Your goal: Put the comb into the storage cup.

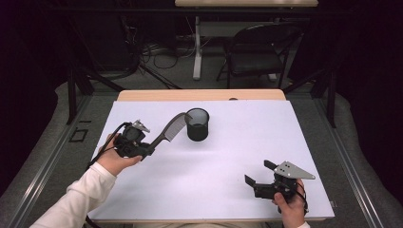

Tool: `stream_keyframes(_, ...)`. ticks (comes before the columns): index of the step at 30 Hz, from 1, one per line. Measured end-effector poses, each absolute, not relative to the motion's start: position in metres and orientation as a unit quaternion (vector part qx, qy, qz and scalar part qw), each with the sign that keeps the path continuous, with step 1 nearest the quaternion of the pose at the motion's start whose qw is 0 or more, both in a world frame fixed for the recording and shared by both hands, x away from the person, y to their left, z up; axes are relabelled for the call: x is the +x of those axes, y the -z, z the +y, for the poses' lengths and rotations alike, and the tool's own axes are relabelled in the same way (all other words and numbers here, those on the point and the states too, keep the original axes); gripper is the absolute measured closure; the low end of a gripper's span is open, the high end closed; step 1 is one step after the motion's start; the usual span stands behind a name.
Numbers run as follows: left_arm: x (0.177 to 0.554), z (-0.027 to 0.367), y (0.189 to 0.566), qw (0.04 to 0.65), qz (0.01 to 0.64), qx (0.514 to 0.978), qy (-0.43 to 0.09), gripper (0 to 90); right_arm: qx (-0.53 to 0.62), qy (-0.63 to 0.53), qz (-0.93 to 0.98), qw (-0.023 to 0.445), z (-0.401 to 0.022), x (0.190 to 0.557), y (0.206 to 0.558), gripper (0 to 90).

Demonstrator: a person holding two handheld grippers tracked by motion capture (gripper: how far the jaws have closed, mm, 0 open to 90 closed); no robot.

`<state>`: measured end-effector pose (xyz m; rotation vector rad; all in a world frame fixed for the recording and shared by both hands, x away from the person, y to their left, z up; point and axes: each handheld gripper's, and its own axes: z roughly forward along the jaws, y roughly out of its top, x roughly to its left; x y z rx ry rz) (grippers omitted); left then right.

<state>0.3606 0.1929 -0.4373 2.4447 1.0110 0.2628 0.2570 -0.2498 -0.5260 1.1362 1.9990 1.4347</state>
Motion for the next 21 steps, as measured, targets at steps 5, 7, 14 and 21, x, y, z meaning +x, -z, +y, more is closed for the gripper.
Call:
stream_keyframes(5,0.3595,0.1920,0.4340,0.256,0.369,0.887,-0.109,72.7,0.409,-0.517,0.721,0.215,-0.2497,0.2570,0.5261,7.3)
stream_keyframes(7,0.3590,0.1913,0.4326,0.271,0.371,0.881,-0.116,72.6,0.409,-0.516,0.722,0.213,-0.2500,0.2569,0.5258,7.4)
stream_keyframes(14,0.3580,0.1892,0.4288,0.322,0.378,0.858,-0.132,72.7,0.408,-0.517,0.721,0.216,-0.2498,0.2562,0.5253,7.3)
stream_keyframes(21,0.3581,0.1850,0.4302,0.342,0.379,0.848,-0.140,72.6,0.409,-0.518,0.719,0.217,-0.2498,0.2559,0.5252,7.3)
